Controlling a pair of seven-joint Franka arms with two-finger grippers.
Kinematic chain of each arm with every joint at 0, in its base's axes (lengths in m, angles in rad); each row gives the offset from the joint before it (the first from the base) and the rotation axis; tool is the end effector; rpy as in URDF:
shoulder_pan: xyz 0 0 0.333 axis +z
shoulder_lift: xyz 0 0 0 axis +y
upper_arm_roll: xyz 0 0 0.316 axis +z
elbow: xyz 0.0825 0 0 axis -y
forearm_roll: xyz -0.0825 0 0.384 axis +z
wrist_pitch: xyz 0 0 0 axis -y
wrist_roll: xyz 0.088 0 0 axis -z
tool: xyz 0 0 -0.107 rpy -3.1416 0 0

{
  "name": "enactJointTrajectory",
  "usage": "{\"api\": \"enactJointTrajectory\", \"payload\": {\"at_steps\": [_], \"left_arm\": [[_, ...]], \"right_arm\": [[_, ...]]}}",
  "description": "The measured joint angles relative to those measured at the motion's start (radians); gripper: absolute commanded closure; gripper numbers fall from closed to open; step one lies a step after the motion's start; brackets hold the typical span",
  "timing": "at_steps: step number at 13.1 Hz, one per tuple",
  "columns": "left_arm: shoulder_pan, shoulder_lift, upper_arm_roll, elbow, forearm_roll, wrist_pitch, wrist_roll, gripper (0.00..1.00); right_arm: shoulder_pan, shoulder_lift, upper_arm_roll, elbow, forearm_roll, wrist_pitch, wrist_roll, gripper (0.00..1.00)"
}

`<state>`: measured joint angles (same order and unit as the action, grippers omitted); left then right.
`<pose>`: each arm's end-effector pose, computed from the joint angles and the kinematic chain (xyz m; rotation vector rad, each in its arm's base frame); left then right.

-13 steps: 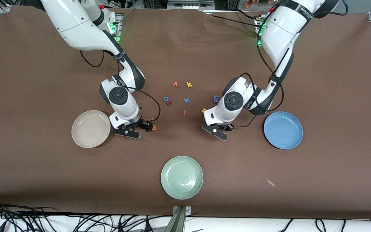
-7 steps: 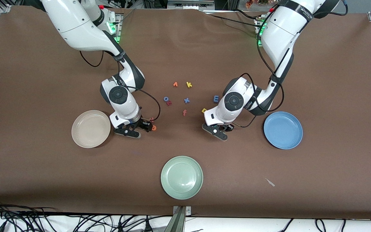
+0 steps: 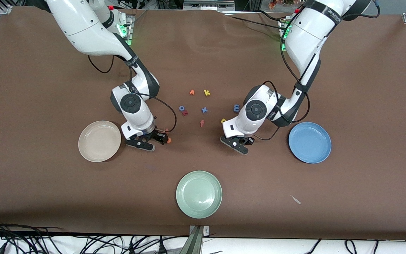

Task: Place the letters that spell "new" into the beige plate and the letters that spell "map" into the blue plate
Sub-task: 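Carry the u to the cream plate while the left gripper carries 9 to blue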

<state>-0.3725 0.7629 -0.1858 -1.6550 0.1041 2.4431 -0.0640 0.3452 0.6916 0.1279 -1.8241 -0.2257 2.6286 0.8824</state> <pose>0.5898 -0.3513 0.1738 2.9701 -0.7898 0.0314 0.5848 0.2991 0.1678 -3.0671 0.3905 -0.1901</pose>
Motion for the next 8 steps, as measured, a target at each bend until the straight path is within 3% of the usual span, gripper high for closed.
{"api": "enactJointTrajectory", "payload": {"at_steps": [3, 8], "left_arm": [[0.001, -0.001, 0.0, 0.002, 0.0, -0.001, 0.0, 0.92], [0.067, -0.097, 0.016, 0.031, 0.0, -0.215, 0.041, 0.94]], "right_arm": [[0.015, 0.0, 0.002, 0.0, 0.0, 0.001, 0.013, 0.25], [0.018, -0.003, 0.004, 0.0, 0.0, 0.005, 0.014, 0.59]]}}
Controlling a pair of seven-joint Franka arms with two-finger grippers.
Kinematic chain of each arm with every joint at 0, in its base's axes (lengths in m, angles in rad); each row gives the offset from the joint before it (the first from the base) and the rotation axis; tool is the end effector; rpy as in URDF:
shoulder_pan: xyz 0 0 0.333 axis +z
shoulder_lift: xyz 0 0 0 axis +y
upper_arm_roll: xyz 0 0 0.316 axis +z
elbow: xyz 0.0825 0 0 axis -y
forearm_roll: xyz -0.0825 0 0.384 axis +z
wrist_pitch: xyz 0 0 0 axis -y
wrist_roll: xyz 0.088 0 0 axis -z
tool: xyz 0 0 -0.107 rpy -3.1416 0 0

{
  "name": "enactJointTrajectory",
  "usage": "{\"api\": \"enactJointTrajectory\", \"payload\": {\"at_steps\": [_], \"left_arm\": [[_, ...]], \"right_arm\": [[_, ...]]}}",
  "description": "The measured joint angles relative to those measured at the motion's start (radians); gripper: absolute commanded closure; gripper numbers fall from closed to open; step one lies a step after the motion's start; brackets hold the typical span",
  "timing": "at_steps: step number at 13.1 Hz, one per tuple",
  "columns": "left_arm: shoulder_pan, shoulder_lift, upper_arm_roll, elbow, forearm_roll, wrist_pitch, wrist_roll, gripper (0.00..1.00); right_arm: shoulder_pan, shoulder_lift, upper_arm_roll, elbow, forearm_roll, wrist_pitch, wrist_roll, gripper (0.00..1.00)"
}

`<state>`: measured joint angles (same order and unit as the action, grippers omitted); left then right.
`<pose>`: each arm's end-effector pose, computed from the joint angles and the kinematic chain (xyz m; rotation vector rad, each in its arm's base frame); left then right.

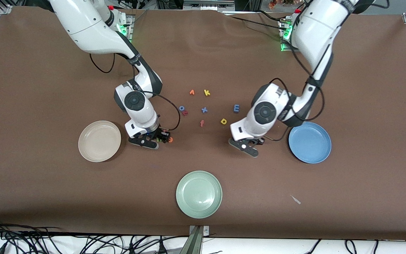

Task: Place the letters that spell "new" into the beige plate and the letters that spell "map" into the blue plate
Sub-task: 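Carry the u to the cream plate while the left gripper carries 9 to blue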

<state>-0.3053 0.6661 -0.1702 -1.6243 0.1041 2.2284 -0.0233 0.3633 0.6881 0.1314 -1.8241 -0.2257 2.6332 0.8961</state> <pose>0.6170 -0.2983 0.2324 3.0371 -0.7512 -0.0869 0.5792 0.3120 0.1707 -3.0592 0.3785 -0.1966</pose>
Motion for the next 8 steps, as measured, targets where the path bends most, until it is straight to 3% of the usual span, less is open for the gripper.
{"api": "enactJointTrajectory", "payload": {"at_steps": [3, 6, 7, 8], "left_arm": [[0.156, -0.037, 0.002, -0.004, 0.0, -0.103, 0.199, 0.94], [0.294, -0.029, 0.009, -0.045, 0.002, -0.113, 0.389, 0.94], [0.329, -0.022, 0.01, -0.059, 0.014, -0.113, 0.419, 0.87], [0.353, -0.016, 0.01, -0.072, 0.034, -0.112, 0.432, 0.54]], "right_arm": [[0.001, -0.002, 0.001, 0.0, 0.0, 0.004, -0.001, 0.76], [0.001, -0.01, 0.002, -0.001, 0.0, 0.004, -0.009, 0.76], [-0.002, -0.019, 0.0, -0.001, 0.0, -0.005, -0.023, 0.76], [-0.013, -0.031, -0.005, 0.0, 0.0, -0.036, -0.056, 0.76]]}}
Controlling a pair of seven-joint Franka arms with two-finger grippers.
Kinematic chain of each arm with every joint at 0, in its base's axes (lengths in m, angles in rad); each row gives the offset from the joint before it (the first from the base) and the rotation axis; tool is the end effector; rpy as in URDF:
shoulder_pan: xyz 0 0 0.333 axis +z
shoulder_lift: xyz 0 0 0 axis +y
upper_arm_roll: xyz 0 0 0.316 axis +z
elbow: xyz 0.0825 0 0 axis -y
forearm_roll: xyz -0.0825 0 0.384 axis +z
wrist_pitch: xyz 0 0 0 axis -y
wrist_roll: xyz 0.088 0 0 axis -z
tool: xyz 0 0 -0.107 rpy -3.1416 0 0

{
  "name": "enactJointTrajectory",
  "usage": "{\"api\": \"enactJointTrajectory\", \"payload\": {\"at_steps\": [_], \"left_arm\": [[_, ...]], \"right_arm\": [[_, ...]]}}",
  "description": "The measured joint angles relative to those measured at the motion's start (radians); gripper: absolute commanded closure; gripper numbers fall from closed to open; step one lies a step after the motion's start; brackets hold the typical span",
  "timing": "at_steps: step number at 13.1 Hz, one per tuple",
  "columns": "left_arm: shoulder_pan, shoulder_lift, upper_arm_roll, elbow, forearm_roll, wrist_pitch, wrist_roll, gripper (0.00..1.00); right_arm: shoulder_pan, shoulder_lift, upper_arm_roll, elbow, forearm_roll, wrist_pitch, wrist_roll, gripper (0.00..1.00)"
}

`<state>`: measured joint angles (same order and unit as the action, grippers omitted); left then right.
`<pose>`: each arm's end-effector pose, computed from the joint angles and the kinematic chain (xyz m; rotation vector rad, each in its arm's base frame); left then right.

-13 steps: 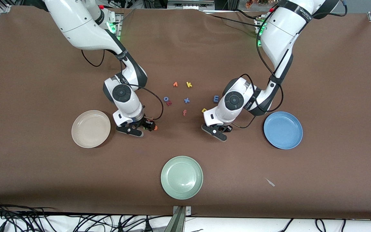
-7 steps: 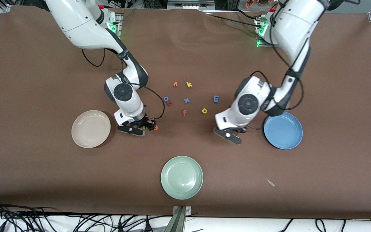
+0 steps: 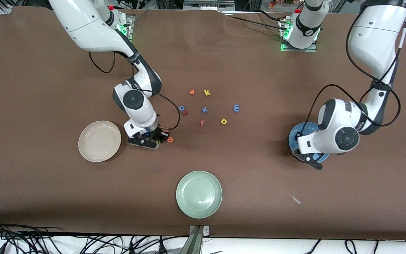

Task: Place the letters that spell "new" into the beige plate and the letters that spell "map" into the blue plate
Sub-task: 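Carry the u to the cream plate while the left gripper carries 9 to blue, then grasp the pink m with the right gripper while the left gripper reaches yellow a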

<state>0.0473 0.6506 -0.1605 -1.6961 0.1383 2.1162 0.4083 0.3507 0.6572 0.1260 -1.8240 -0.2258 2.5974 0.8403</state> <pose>0.6486 -0.0587 0.2045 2.9687 -0.8938 -0.3402 0.5864 0.3012 0.1870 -3.0834 0.3223 -0.2050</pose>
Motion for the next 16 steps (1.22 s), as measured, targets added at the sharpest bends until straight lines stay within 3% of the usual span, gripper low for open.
{"api": "enactJointTrajectory", "payload": {"at_steps": [1, 5, 8, 9, 11, 12, 16], "left_arm": [[0.009, 0.004, 0.0, -0.01, 0.012, 0.001, 0.003, 0.03], [0.0, -0.007, -0.021, -0.012, 0.016, 0.001, 0.002, 0.0], [-0.01, -0.045, -0.066, 0.004, 0.016, -0.01, -0.018, 0.0], [-0.011, -0.059, -0.093, 0.019, 0.016, -0.033, -0.049, 0.0], [-0.017, -0.075, -0.16, 0.06, 0.016, -0.102, -0.157, 0.0], [-0.024, -0.08, -0.188, 0.07, 0.016, -0.125, -0.216, 0.0], [-0.05, -0.08, -0.208, 0.073, 0.016, -0.134, -0.311, 0.0]], "right_arm": [[-0.02, -0.02, -0.003, 0.002, 0.0, -0.043, -0.046, 0.76], [-0.128, -0.135, -0.006, -0.005, 0.0, -0.217, -0.279, 0.76], [-0.224, -0.198, -0.008, -0.093, 0.0, -0.228, -0.454, 0.72], [-0.257, -0.213, -0.009, -0.138, 0.0, -0.201, -0.489, 0.64], [-0.288, -0.223, -0.01, -0.24, 0.0, -0.087, -0.507, 0.39], [-0.289, -0.223, -0.011, -0.276, 0.0, -0.046, -0.506, 0.32], [-0.285, -0.233, 0.01, -0.289, 0.001, -0.022, -0.415, 0.29]]}}
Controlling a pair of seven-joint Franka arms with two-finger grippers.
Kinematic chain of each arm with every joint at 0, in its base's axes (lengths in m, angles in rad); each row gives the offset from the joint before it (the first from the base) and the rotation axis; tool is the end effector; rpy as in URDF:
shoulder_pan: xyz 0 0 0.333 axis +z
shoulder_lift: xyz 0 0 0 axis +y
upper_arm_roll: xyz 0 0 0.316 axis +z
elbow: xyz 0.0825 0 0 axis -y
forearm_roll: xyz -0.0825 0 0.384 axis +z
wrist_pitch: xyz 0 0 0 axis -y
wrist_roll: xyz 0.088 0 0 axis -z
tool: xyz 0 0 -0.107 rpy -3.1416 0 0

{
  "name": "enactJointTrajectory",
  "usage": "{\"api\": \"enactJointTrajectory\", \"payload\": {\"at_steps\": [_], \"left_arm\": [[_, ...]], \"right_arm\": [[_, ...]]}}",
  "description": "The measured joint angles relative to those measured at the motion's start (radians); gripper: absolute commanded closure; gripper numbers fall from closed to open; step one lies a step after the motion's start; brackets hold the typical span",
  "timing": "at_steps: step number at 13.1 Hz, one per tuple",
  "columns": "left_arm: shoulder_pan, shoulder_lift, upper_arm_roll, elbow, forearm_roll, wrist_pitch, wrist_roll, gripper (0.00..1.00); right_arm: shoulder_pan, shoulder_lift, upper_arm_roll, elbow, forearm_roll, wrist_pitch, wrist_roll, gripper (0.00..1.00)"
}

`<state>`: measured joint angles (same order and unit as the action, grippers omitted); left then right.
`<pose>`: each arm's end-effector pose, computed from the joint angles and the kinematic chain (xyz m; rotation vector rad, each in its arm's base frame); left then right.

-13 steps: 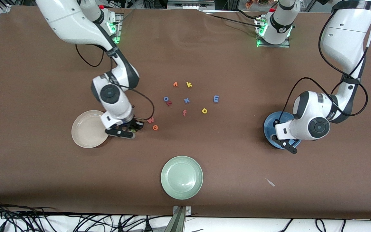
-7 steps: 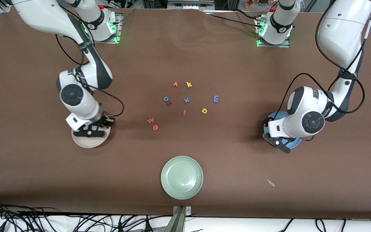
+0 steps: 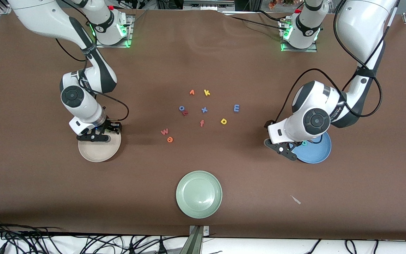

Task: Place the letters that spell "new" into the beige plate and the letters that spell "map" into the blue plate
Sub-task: 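Grasp the pink m with the right gripper while the left gripper reaches yellow a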

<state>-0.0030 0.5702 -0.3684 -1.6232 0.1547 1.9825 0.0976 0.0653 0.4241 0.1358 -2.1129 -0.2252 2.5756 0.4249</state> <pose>0.6332 -0.2055 0.2946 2.9909 -0.7743 -0.2736 0.5712 0.1198 0.2167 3.0873 -0.0763 0.1015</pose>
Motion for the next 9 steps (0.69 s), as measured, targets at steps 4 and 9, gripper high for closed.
{"api": "enactJointTrajectory", "payload": {"at_steps": [4, 9], "left_arm": [[-0.045, 0.0, -0.002, 0.03, 0.0, 0.001, -0.087, 0.0], [-0.103, -0.016, -0.006, 0.092, 0.0, 0.001, -0.147, 0.0]], "right_arm": [[0.056, 0.004, 0.095, 0.057, 0.0, -0.037, 0.286, 0.26], [0.201, 0.105, 0.1, 0.142, 0.0, -0.041, 0.557, 0.26]]}}
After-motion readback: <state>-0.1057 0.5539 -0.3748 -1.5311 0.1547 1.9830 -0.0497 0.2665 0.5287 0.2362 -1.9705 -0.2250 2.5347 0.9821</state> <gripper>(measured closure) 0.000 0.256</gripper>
